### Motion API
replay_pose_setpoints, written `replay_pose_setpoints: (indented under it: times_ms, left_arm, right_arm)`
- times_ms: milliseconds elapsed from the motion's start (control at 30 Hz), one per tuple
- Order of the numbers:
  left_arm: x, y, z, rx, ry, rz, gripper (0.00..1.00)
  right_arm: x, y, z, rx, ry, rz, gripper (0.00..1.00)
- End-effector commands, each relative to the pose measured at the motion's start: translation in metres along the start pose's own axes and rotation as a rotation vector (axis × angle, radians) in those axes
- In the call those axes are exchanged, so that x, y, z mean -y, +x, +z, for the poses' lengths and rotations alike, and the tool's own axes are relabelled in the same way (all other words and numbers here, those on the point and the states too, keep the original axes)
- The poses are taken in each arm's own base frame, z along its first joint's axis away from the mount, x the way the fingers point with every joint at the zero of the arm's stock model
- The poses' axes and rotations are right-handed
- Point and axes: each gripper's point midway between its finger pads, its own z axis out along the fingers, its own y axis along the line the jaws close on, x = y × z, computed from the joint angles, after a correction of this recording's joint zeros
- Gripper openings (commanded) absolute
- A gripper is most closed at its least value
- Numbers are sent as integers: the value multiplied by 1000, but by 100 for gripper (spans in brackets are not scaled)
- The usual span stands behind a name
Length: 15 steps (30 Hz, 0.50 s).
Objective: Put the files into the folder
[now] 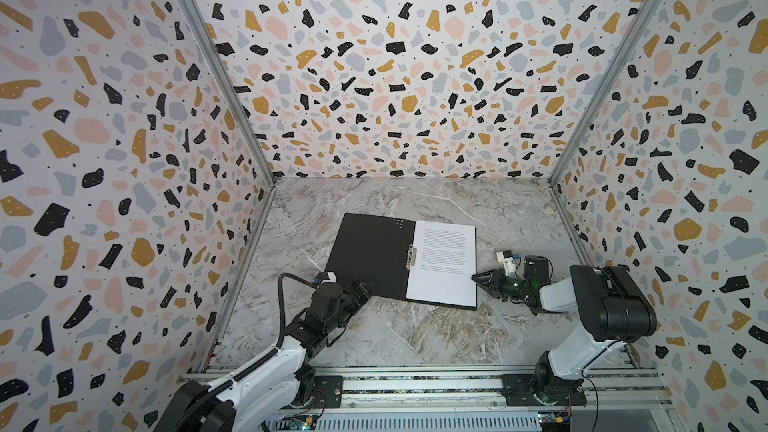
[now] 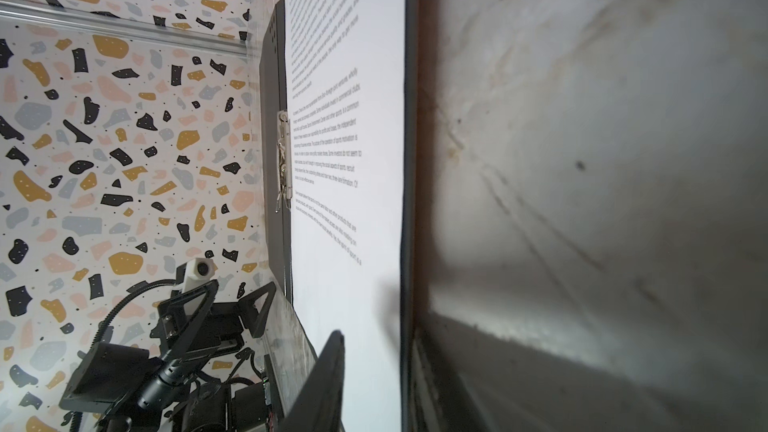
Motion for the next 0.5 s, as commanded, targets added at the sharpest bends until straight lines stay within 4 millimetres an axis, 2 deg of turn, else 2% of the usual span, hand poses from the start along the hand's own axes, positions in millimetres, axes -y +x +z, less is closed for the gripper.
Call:
replay_pose_setpoints:
  times_ms: [0, 167, 467]
  left_arm:
    - [5, -10, -4, 64, 53, -84, 100]
    - [3, -10, 1, 68, 64, -96, 100]
    - [0, -8, 12, 59, 78, -148, 100]
  right_arm:
    - [32, 27, 1, -68, 121, 108, 26]
    - [33, 26, 1, -68, 132, 103, 22]
    - [33, 26, -2, -66, 160, 97, 20]
